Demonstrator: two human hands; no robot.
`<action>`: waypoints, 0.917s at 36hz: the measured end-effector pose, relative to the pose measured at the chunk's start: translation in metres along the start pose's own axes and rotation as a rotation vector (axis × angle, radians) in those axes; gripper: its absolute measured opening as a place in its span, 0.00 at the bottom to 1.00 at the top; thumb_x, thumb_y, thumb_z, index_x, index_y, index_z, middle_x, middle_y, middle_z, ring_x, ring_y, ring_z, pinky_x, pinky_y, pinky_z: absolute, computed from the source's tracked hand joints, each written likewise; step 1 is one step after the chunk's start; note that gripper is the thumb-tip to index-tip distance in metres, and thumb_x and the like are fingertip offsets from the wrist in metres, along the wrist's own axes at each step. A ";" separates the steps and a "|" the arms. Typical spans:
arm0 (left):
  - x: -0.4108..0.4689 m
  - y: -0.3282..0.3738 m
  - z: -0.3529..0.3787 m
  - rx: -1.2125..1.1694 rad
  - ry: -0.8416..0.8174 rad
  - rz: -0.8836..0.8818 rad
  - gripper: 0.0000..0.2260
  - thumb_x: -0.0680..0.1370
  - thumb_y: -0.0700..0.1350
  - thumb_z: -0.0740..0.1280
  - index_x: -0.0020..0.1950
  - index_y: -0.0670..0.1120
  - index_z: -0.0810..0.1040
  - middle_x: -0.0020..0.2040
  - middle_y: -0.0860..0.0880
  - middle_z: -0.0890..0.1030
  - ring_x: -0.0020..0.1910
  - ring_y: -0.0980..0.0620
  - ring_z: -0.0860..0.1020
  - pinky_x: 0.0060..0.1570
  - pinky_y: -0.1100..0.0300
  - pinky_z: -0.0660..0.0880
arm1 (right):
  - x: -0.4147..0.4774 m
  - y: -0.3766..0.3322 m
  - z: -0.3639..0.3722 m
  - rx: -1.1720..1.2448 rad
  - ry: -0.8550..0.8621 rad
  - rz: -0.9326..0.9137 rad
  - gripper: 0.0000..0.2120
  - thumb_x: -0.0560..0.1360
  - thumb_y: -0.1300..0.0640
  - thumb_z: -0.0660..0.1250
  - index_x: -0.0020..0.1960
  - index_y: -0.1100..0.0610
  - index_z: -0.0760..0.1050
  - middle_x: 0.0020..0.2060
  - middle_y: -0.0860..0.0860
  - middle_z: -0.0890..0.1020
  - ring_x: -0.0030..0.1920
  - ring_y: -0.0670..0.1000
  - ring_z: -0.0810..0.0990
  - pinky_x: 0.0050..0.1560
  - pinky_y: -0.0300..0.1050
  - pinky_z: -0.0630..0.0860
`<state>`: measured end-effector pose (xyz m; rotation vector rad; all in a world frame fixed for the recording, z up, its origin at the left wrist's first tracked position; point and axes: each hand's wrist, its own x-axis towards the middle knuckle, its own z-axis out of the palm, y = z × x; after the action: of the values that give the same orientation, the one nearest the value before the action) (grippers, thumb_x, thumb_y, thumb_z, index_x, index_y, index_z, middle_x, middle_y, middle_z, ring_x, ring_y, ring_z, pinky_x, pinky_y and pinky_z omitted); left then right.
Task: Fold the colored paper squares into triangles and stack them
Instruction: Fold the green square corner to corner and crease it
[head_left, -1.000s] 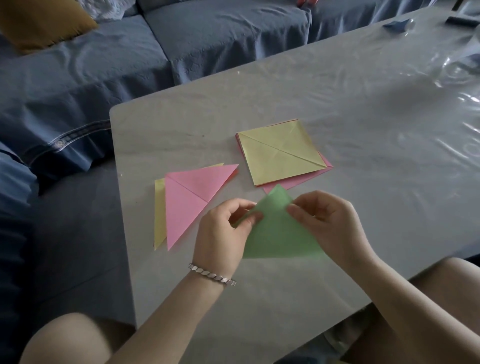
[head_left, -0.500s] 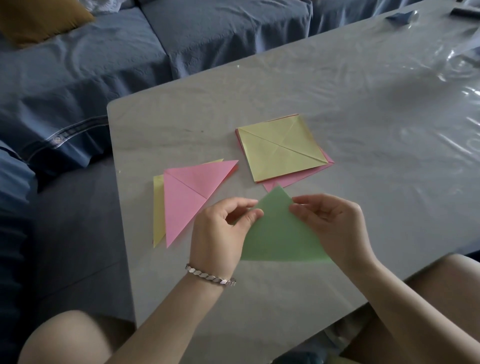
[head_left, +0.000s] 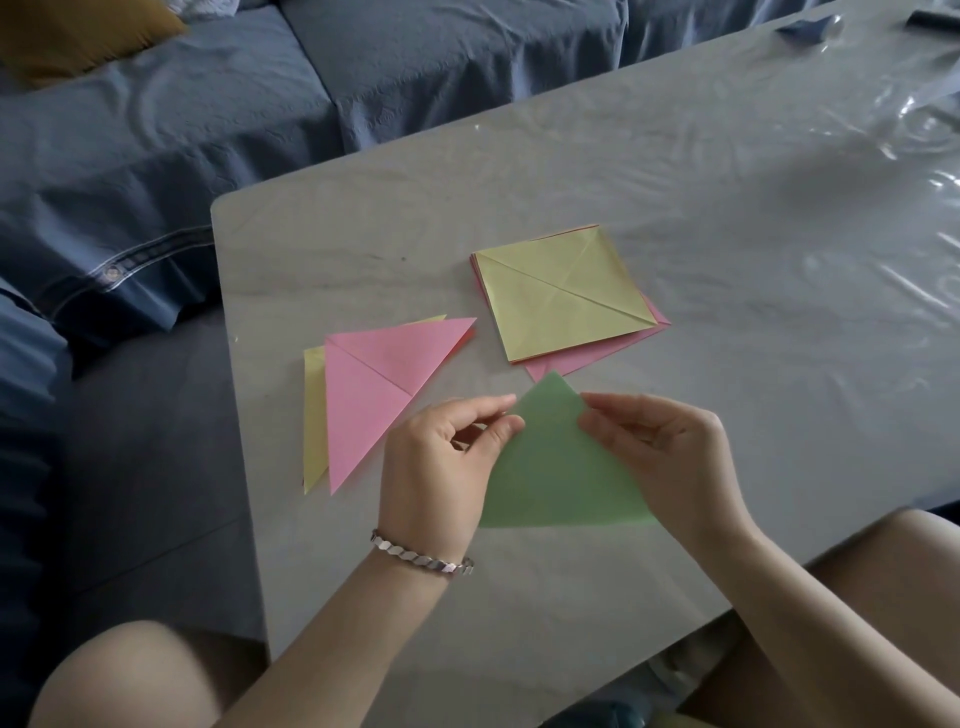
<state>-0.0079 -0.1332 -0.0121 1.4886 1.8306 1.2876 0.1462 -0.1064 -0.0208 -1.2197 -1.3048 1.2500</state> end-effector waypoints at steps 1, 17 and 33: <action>0.000 0.000 0.000 0.006 -0.002 0.019 0.07 0.69 0.37 0.73 0.44 0.46 0.84 0.34 0.61 0.79 0.33 0.61 0.76 0.34 0.75 0.70 | 0.000 0.000 0.000 0.005 -0.002 0.001 0.12 0.69 0.67 0.70 0.38 0.50 0.80 0.31 0.39 0.83 0.33 0.38 0.80 0.37 0.30 0.76; -0.002 -0.007 0.000 -0.043 -0.037 0.059 0.11 0.70 0.35 0.71 0.47 0.50 0.81 0.39 0.60 0.80 0.39 0.62 0.79 0.39 0.76 0.71 | 0.002 0.003 0.000 -0.002 -0.038 0.047 0.12 0.71 0.66 0.69 0.40 0.49 0.80 0.31 0.39 0.83 0.32 0.37 0.80 0.36 0.29 0.75; 0.010 -0.008 0.008 -0.002 -0.348 -0.214 0.05 0.71 0.38 0.71 0.43 0.48 0.82 0.32 0.54 0.80 0.27 0.60 0.75 0.34 0.67 0.74 | 0.044 -0.012 -0.015 -0.821 -0.534 -0.262 0.08 0.71 0.54 0.72 0.50 0.50 0.82 0.40 0.42 0.81 0.42 0.41 0.78 0.44 0.27 0.69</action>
<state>-0.0090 -0.1208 -0.0206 1.3715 1.7013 0.8682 0.1567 -0.0612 -0.0090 -1.2118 -2.4428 0.8809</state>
